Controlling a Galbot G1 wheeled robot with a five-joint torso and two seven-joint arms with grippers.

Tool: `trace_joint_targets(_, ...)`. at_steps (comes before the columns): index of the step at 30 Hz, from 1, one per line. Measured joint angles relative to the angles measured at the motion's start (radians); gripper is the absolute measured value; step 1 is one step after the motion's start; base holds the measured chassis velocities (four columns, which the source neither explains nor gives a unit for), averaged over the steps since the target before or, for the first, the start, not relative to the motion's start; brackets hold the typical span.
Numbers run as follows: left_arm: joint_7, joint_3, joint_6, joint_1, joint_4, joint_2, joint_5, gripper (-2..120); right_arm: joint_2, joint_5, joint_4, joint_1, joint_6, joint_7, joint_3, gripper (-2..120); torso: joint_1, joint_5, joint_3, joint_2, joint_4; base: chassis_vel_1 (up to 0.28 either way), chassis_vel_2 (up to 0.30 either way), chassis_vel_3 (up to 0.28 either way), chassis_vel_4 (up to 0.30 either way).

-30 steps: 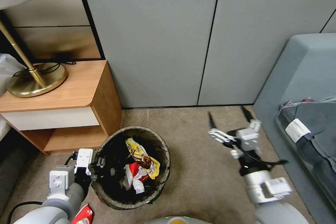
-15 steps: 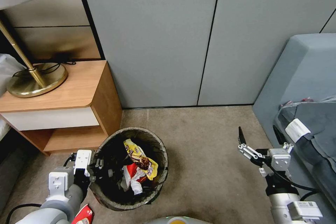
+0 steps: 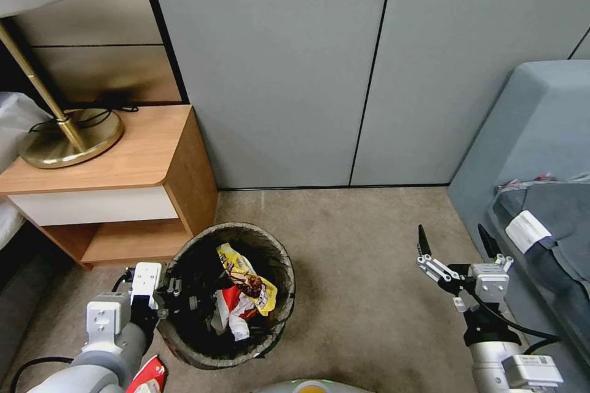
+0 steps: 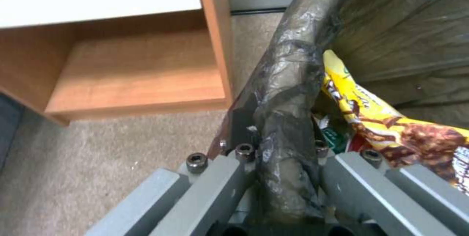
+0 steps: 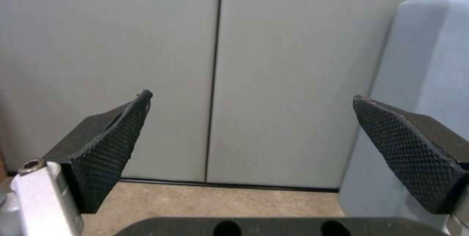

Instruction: Pick up the trash bin, then pick up the garbage from the floor and place it into the trash bin.

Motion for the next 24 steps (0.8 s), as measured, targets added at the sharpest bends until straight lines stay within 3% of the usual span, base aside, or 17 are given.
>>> trace_joint_targets(24, 0.013, 0.006, 0.000, -0.010, 0.000, 0.010, -0.009, 1, 0.023, -0.020, -0.033, 0.023, -0.024, 0.006, -0.050, 100, 0.000, 0.0000, 0.000, 0.000, 0.0001, 0.078, 0.076, 0.076, 0.075)
